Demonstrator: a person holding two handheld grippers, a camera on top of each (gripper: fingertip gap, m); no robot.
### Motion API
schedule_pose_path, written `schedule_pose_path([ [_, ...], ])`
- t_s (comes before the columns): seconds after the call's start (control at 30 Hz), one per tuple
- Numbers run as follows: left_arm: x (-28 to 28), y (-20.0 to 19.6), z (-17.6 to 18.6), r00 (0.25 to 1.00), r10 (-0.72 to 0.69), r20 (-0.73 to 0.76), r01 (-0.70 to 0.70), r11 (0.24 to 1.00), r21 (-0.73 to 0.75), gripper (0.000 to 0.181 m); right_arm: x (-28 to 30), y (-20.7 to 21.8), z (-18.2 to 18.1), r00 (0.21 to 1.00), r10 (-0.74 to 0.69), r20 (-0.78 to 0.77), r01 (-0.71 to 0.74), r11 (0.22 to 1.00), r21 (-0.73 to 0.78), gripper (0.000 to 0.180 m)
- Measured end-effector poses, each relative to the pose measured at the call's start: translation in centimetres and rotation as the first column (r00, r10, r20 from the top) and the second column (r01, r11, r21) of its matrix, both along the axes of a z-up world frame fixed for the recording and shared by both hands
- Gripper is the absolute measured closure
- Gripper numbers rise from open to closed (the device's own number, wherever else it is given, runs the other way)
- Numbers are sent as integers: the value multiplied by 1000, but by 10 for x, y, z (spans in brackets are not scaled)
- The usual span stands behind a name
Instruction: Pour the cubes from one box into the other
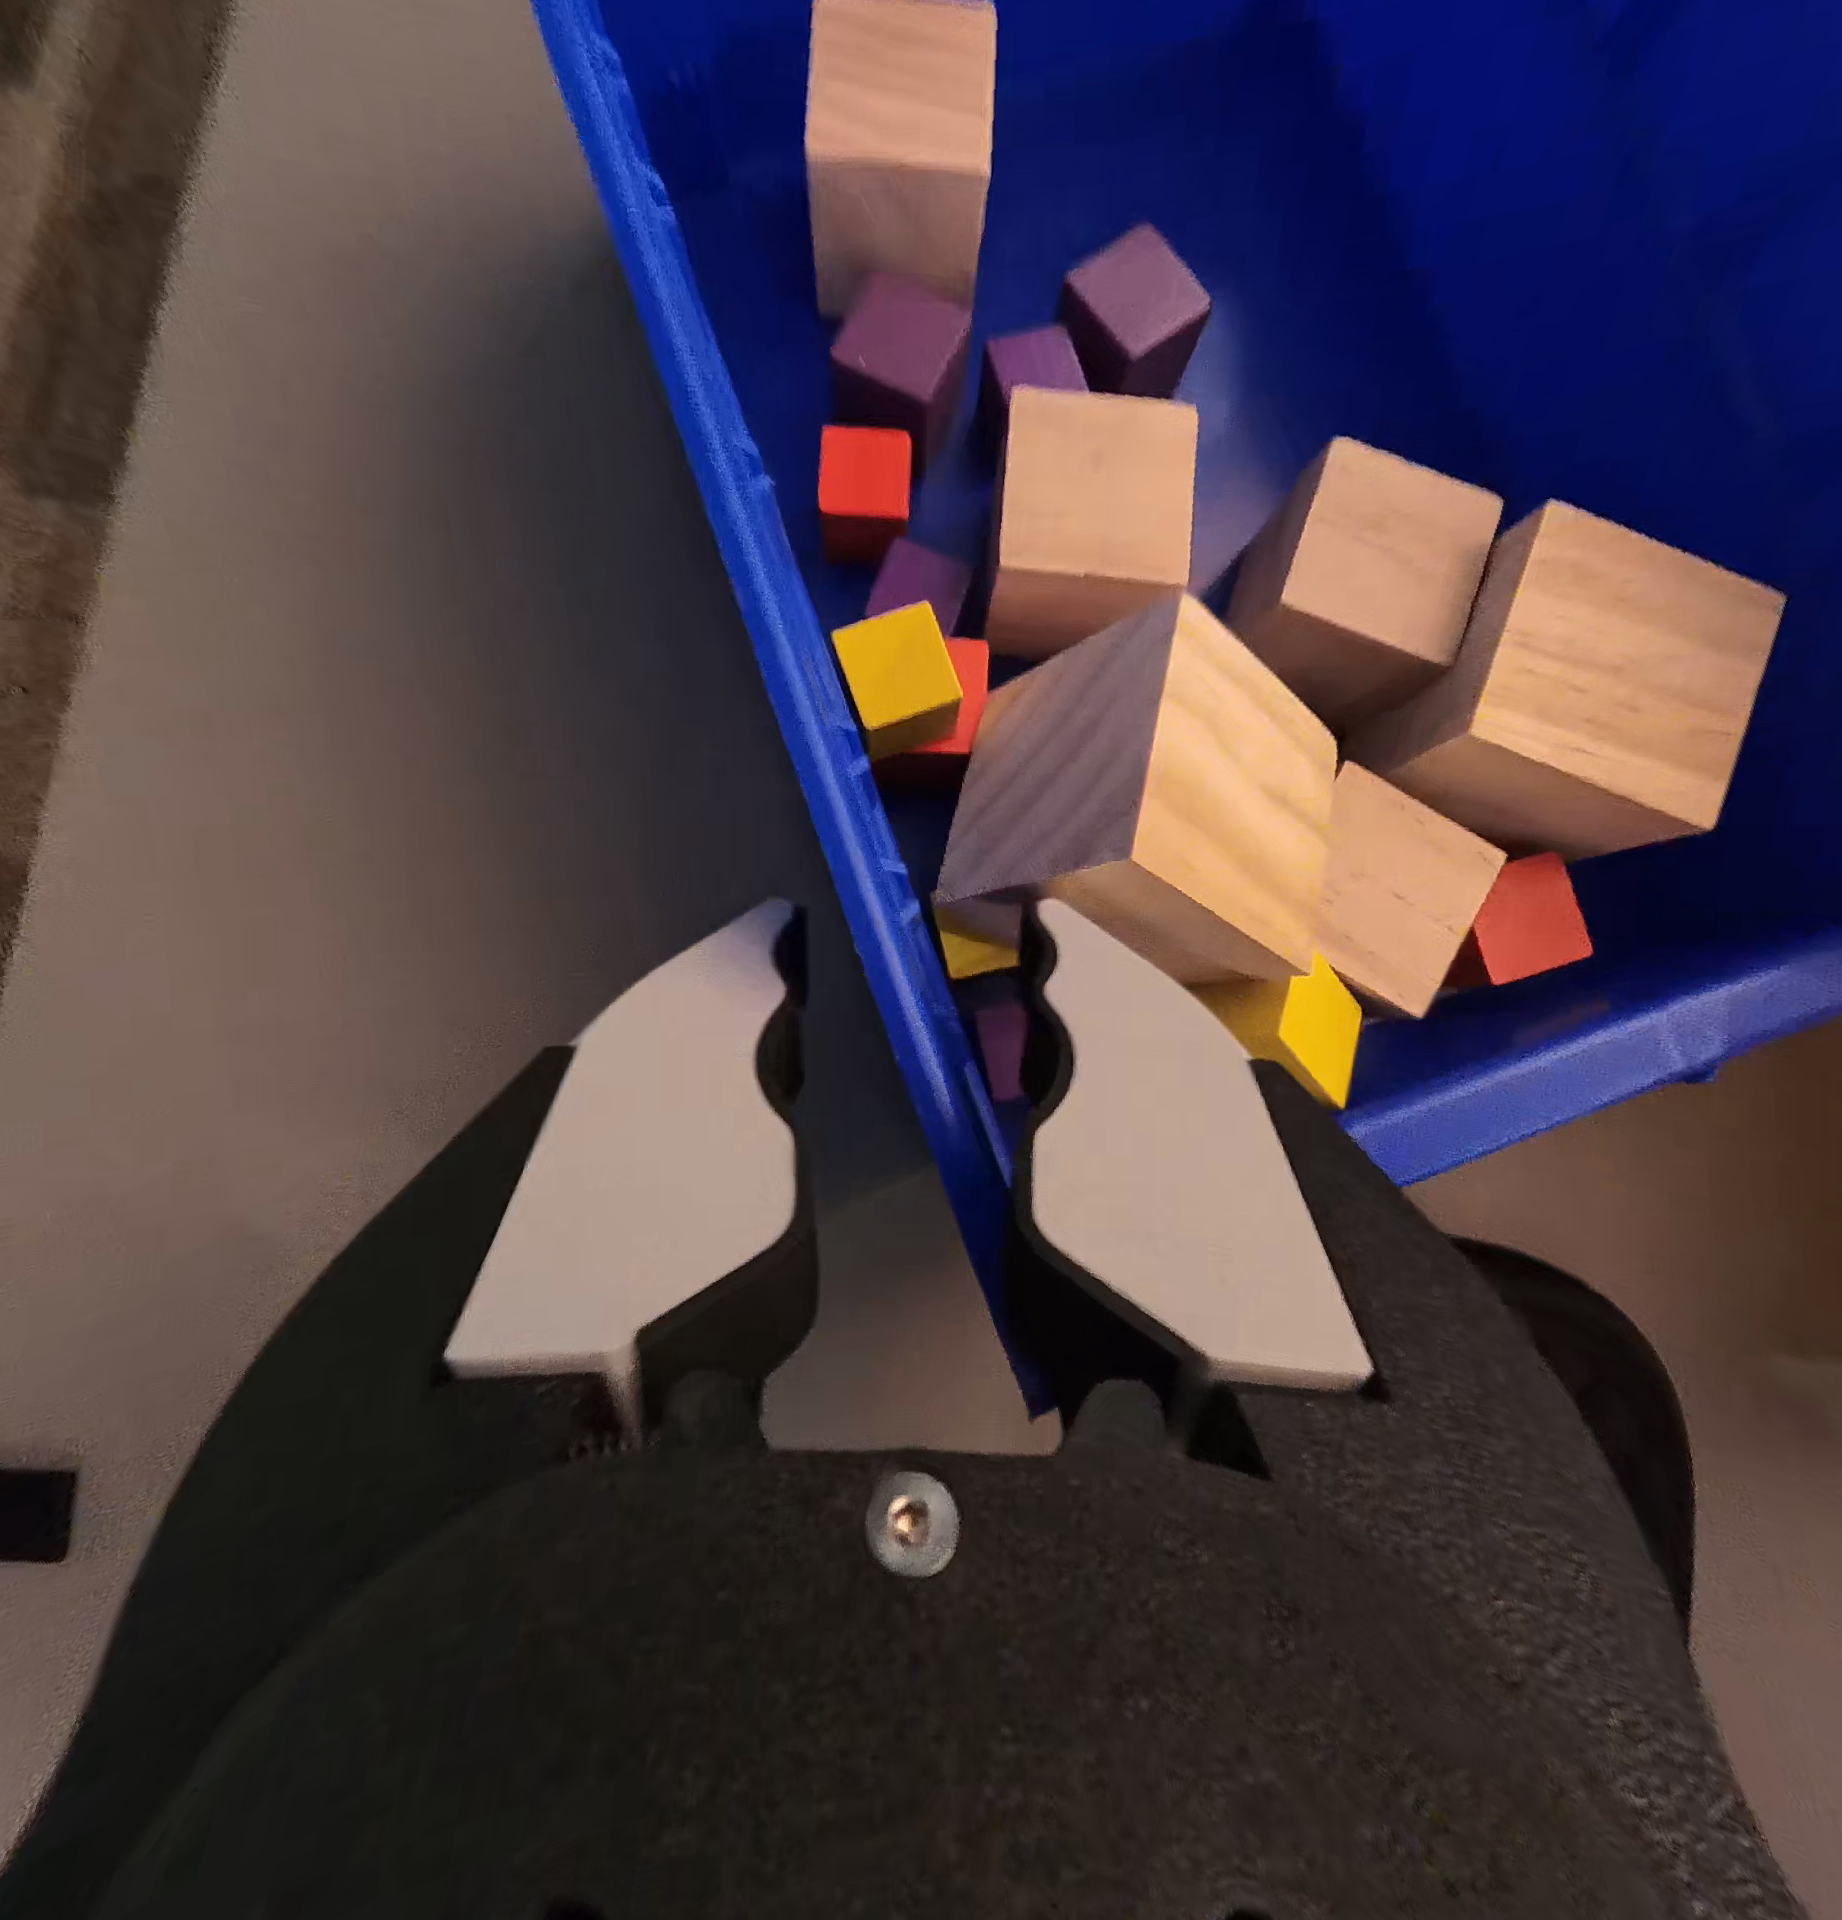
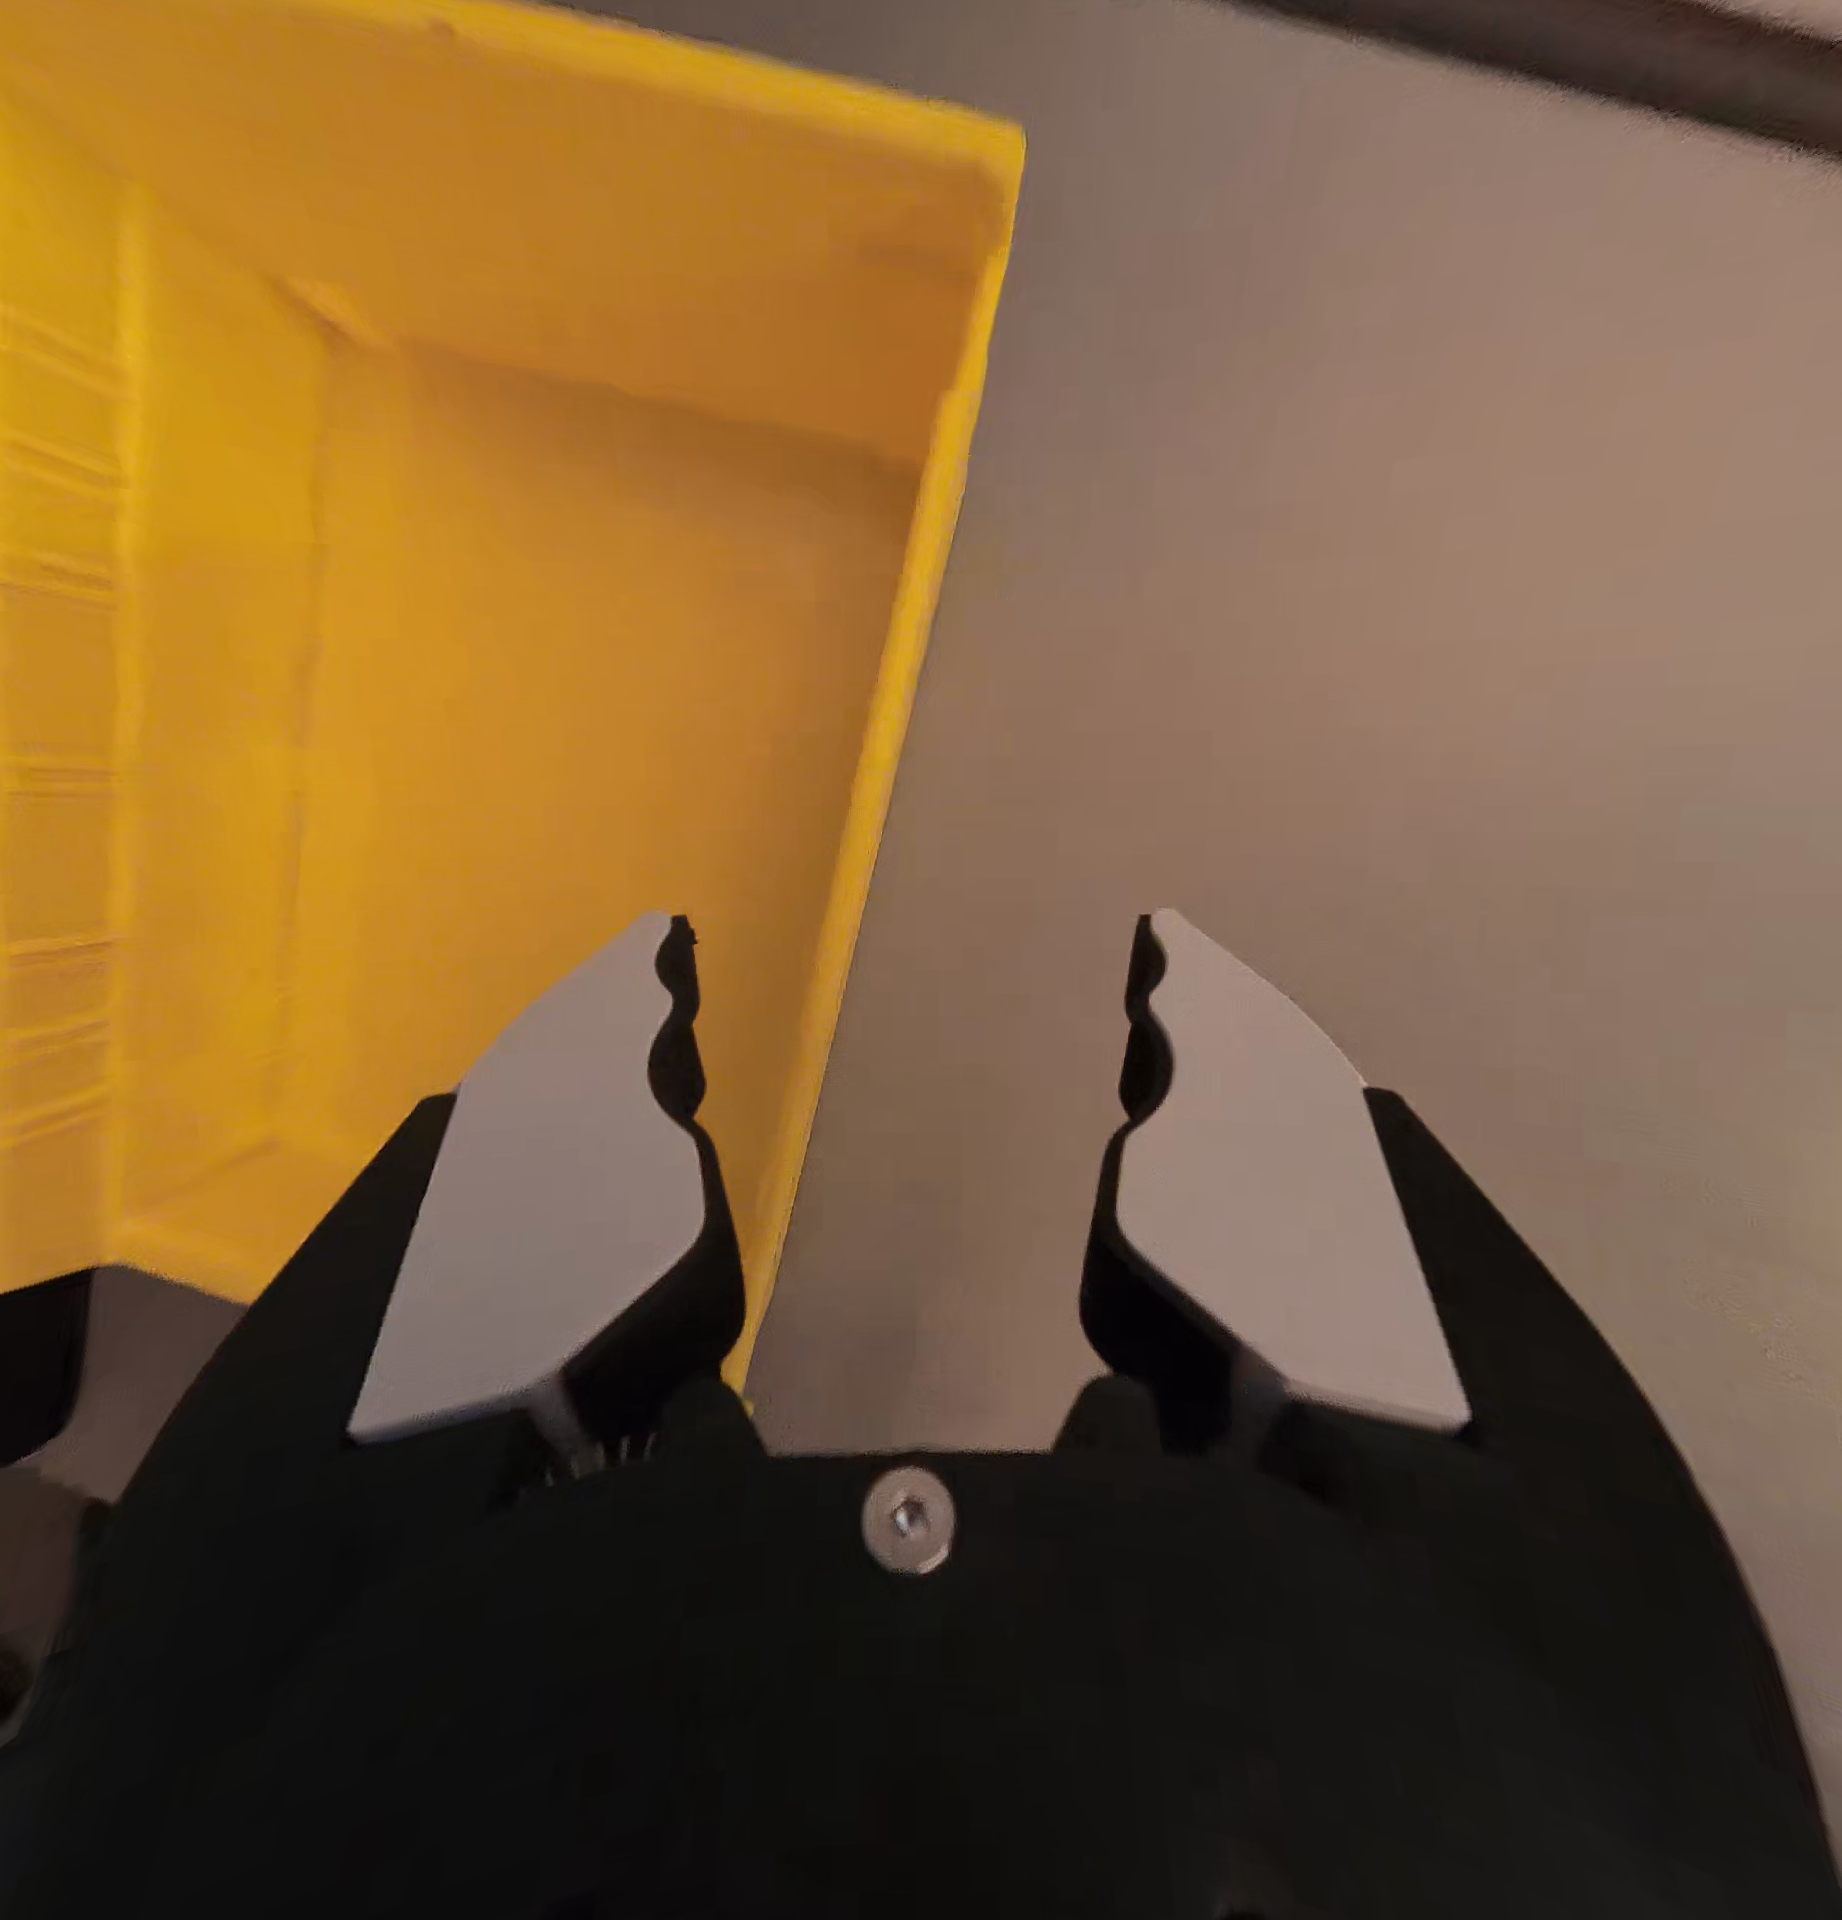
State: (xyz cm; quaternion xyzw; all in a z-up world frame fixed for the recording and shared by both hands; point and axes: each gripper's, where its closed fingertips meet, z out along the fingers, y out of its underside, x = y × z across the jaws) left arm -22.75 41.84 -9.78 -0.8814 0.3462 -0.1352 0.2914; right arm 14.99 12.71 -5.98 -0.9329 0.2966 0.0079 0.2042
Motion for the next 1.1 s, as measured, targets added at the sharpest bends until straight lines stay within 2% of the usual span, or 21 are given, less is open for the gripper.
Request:
schedule_pose_path([
  [0.03,1,-2,-4,999,-23,-28,22,999,-34,153,-4,-4,-6,1000,3,-20,-3,1000,-11,101],
  [0.1,3,0,-10,995,-51,-87,44,996,-79,163,-15,-7,-20,997,31,-68,-35,998,-60,103],
  [0.17,2,5,-13,986,-76,-150,61,993,-104,165,-26,-10,-36,992,60,-107,-75,988,-138,110],
  [0.3,6,23,-13,971,-166,-173,146,982,-122,170,-34,-23,-66,985,96,-141,-137,939,-316,130],
  [0.4,15,30,-13,951,-245,-186,226,967,-118,170,-47,-21,-77,962,106,-251,-182,937,-300,173],
  [0.53,26,30,-14,939,-289,-187,268,954,-132,171,-33,-30,-79,954,117,-275,-202,932,-302,175],
  [0.7,39,23,-14,925,-330,-188,310,942,-124,171,4,-59,-79,958,65,-279,-153,939,-307,175],
  [1.1,59,4,-14,899,-398,-184,380,916,-128,170,107,-198,-80,959,-77,-274,-18,944,-329,175],
])
